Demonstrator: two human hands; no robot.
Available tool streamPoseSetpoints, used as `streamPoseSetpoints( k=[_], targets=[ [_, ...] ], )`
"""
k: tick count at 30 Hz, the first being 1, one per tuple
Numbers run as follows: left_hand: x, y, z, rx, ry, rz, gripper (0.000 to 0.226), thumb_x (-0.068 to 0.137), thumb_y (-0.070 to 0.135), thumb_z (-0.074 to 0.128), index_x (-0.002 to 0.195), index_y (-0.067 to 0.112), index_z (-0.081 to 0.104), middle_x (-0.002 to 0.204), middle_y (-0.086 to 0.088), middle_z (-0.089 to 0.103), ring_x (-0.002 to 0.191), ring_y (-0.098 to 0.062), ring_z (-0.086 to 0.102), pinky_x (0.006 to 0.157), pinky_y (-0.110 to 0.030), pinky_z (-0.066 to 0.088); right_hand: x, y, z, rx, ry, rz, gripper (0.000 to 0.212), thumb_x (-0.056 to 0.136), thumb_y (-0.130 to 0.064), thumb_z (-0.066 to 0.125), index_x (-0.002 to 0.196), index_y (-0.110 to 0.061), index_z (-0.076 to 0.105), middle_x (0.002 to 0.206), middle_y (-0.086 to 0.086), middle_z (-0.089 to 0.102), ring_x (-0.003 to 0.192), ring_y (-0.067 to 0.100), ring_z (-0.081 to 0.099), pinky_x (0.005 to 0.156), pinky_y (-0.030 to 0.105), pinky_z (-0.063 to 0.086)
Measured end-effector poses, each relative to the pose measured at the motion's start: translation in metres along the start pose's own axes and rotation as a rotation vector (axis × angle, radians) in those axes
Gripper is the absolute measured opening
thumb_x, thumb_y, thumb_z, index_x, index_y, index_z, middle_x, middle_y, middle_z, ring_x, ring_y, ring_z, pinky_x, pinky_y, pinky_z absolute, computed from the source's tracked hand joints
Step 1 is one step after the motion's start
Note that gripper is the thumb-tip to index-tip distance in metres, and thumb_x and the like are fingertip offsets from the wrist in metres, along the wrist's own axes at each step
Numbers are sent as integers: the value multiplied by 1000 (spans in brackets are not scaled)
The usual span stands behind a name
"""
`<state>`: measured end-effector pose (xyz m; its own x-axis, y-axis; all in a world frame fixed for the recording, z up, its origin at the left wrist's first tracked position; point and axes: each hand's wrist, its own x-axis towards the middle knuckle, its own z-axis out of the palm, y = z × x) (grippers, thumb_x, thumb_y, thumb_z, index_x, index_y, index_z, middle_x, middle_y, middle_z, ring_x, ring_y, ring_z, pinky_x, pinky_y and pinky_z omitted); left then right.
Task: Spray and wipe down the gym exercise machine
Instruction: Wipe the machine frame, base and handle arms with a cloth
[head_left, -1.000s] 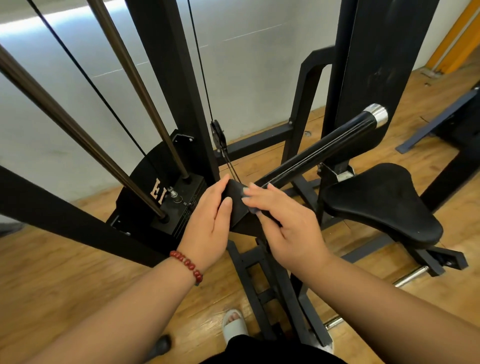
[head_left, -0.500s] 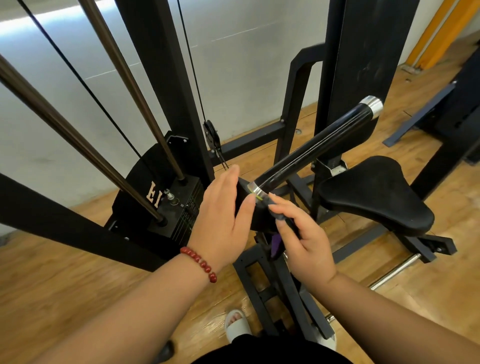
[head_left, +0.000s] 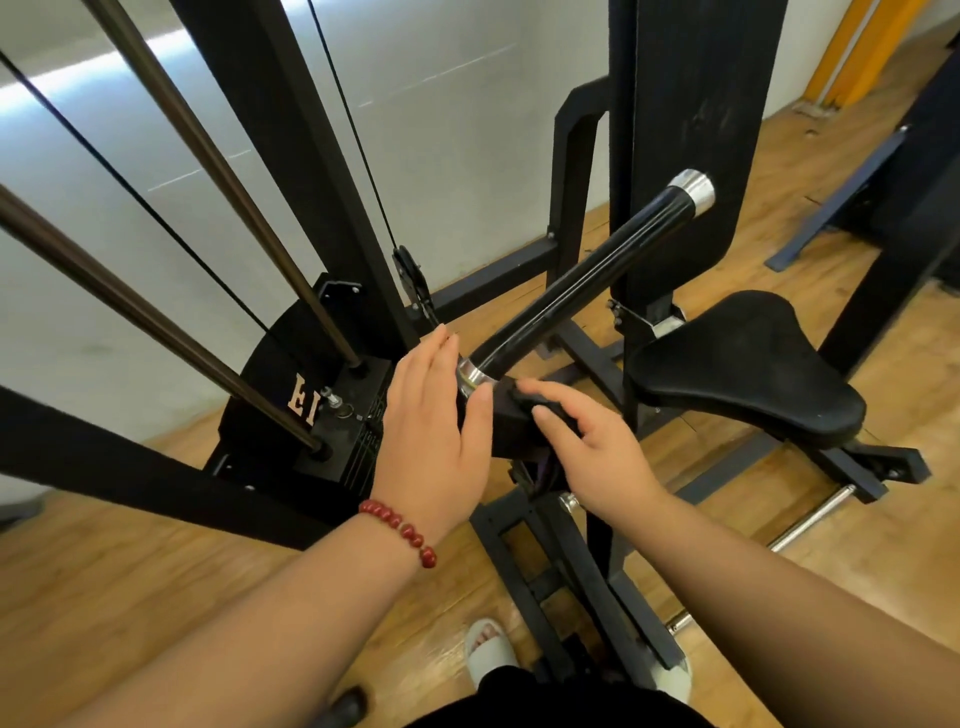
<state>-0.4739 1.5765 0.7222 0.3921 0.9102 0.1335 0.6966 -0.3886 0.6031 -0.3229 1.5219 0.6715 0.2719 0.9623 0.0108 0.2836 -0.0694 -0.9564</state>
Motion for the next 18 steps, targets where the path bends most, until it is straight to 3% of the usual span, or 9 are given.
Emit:
streamPoseSetpoints(
  k=[2, 4, 7, 9, 11, 13, 16, 18],
  targets=[
    [5, 5, -1, 44, 11, -24, 51, 100, 38, 35, 146, 18, 39, 154, 8, 31, 144, -8, 17, 115, -27, 13, 15, 13, -9, -28, 17, 140, 27, 102, -21, 47, 124, -30, 61, 111, -23, 60, 109, -10, 53, 91, 16, 44],
    [12, 11, -1, 142, 24, -2, 49, 101, 39, 31, 142, 16, 45, 150, 5, 39, 144, -11, 20, 114, -25, 7, 35, 13, -9, -104, 3, 244, 27, 103, -24, 45, 123, -26, 62, 113, -12, 61, 113, 5, 54, 87, 19, 37],
    [20, 22, 4, 288, 41, 84, 47, 101, 34, 33, 140, 13, 48, 145, -1, 48, 143, -17, 28, 120, -34, 7, 46, -2, 4, -122, -60, 124, 27, 102, -23, 47, 123, -22, 64, 117, -8, 64, 110, 7, 55, 89, 20, 40],
    [21, 26, 7, 288, 56, 85, 46, 99, 30, 36, 139, 10, 49, 135, -4, 57, 132, -20, 45, 117, -37, 23, 36, -7, 3, -48, -123, -15, 25, 101, -20, 49, 121, -21, 64, 111, -15, 63, 103, -3, 55, 92, 16, 43],
    [22, 26, 9, 310, 81, 108, 44, 97, 28, 40, 133, 8, 54, 116, -3, 65, 112, -20, 59, 109, -39, 35, 27, 7, -8, -10, -188, -111, 28, 101, -18, 50, 126, -24, 62, 123, -18, 60, 114, -9, 52, 97, 7, 38],
    [23, 26, 10, 368, 104, 119, 43, 95, 27, 43, 130, 7, 56, 106, -1, 68, 100, -19, 62, 106, -40, 39, 32, 29, -23, -38, -229, -37, 32, 101, -19, 49, 131, -25, 59, 135, -17, 53, 127, -5, 45, 103, 6, 33],
    [24, 28, 13, 447, 132, 118, 42, 95, 26, 43, 129, 6, 58, 99, -1, 69, 92, -20, 64, 104, -37, 35, 49, 48, -31, -130, -205, 171, 34, 103, -24, 45, 135, -25, 56, 136, -12, 54, 132, 8, 45, 97, 8, 29],
    [25, 28, 15, 472, 137, 130, 44, 96, 28, 39, 131, 7, 57, 103, -2, 70, 95, -20, 65, 104, -36, 34, 58, 36, -22, -102, -211, 163, 33, 103, -24, 45, 134, -24, 57, 136, -8, 57, 129, 9, 47, 96, 8, 28]
  ],
)
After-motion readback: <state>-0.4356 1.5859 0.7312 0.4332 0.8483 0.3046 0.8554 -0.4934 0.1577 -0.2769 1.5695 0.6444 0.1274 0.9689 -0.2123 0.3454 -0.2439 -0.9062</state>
